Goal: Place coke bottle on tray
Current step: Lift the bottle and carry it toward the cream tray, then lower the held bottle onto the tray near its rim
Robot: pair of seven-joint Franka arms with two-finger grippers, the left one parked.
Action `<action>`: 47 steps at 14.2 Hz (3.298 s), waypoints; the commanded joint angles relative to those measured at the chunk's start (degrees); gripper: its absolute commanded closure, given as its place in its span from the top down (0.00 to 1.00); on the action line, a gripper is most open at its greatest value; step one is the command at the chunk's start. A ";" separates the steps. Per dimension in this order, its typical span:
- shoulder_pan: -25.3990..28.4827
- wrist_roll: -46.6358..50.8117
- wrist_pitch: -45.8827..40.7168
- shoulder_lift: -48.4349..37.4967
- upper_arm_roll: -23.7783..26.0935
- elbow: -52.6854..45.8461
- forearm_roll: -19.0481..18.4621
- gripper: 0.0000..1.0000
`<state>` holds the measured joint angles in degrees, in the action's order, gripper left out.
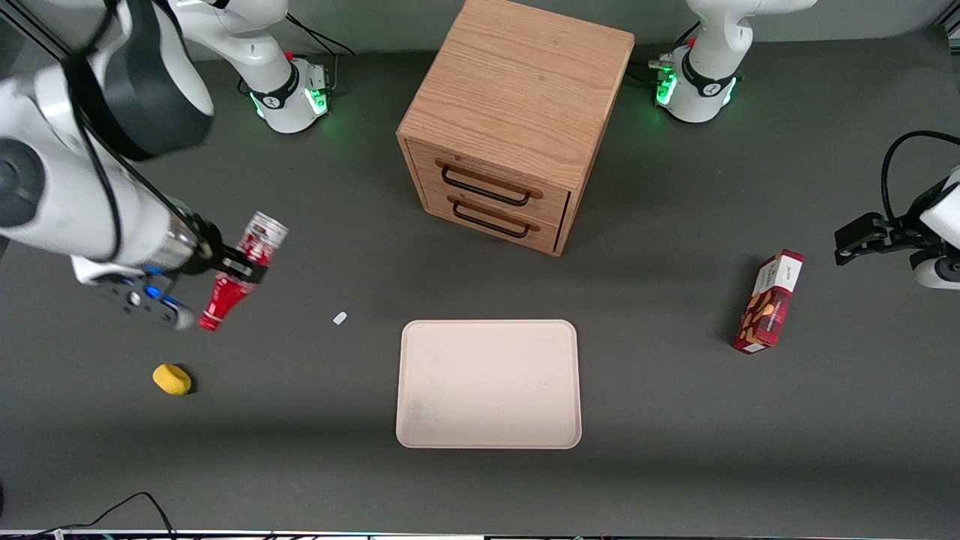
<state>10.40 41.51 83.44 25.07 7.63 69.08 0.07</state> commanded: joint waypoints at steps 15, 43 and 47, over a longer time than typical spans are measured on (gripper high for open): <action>12.53 -15.32 26.15 31.08 -1.22 -11.77 -2.00 0.00; 13.07 -14.88 35.92 35.05 -2.71 -11.51 -2.09 1.00; 13.07 -14.97 35.74 35.05 -2.71 -11.51 -2.09 1.00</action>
<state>22.86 26.63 119.46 59.41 5.51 59.17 -1.47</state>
